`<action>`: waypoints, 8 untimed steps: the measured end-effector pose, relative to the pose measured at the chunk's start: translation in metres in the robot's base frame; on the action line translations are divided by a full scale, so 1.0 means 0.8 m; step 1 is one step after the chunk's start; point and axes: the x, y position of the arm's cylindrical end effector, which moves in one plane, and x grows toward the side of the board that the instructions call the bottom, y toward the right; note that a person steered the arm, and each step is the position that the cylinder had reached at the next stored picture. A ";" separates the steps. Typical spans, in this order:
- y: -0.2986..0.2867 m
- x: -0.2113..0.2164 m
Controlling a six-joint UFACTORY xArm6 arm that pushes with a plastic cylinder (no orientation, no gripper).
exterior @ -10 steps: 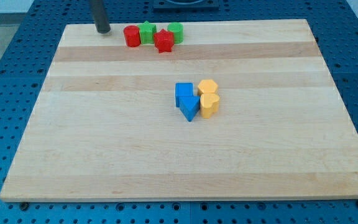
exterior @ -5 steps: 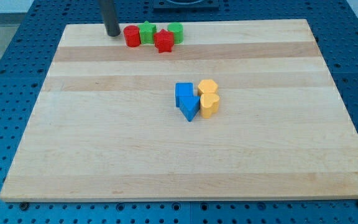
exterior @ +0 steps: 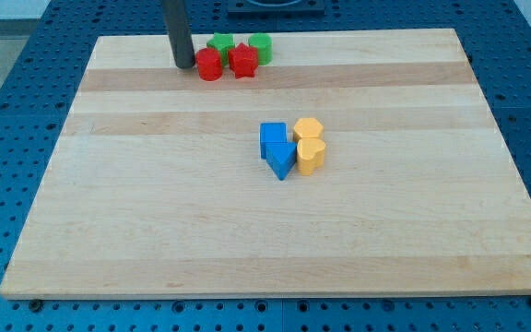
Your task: Push the red blocks slightly to right
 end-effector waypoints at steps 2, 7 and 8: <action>-0.004 0.009; -0.001 0.029; 0.016 0.025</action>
